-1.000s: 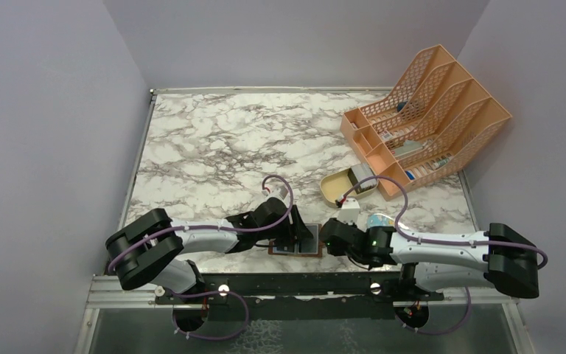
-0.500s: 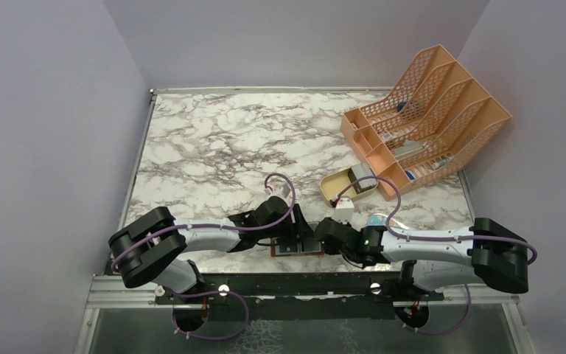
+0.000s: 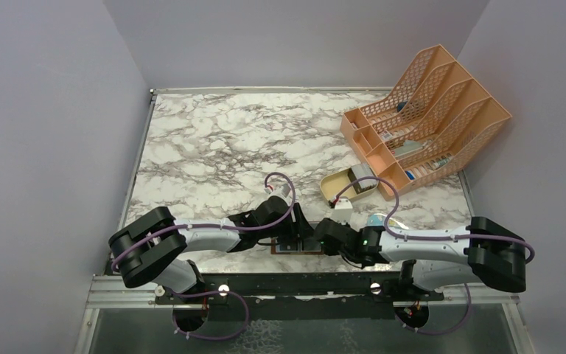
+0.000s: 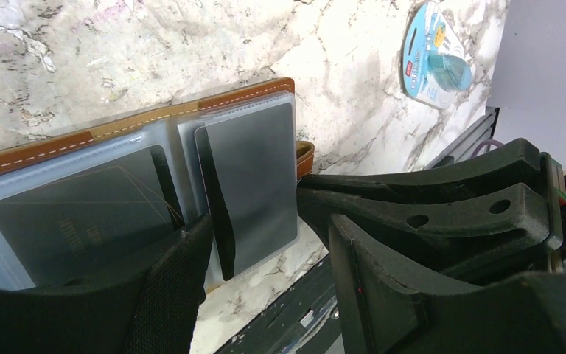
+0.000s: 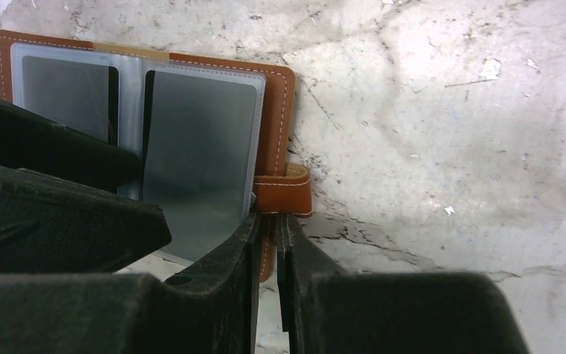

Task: Put the credit cards into the card holder
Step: Insert the credit card into the card holder, then turn over the card slot in the card holder.

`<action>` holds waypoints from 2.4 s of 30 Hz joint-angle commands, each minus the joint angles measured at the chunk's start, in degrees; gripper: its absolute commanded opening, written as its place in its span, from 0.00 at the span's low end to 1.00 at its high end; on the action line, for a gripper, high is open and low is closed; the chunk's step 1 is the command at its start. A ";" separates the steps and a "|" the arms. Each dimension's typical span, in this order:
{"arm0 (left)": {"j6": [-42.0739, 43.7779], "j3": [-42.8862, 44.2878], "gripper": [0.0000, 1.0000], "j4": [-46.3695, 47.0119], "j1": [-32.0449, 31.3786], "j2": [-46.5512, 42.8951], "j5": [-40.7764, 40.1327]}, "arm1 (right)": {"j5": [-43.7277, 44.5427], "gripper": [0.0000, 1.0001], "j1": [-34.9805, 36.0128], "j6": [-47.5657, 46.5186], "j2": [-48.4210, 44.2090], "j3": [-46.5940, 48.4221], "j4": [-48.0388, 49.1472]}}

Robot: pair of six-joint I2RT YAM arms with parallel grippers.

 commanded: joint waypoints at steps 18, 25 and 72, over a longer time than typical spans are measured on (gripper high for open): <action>8.22 -0.71 0.67 -16.00 10.91 -15.81 -1.82 | -6.22 0.18 -0.13 -5.12 -7.40 4.86 5.49; 10.37 -3.73 0.68 -15.37 16.89 -20.24 6.05 | -8.55 0.17 -0.13 -7.65 2.29 10.95 7.95; 3.41 -12.49 0.69 3.33 18.60 -13.74 14.54 | -10.21 0.09 -0.72 -4.82 14.57 7.63 11.73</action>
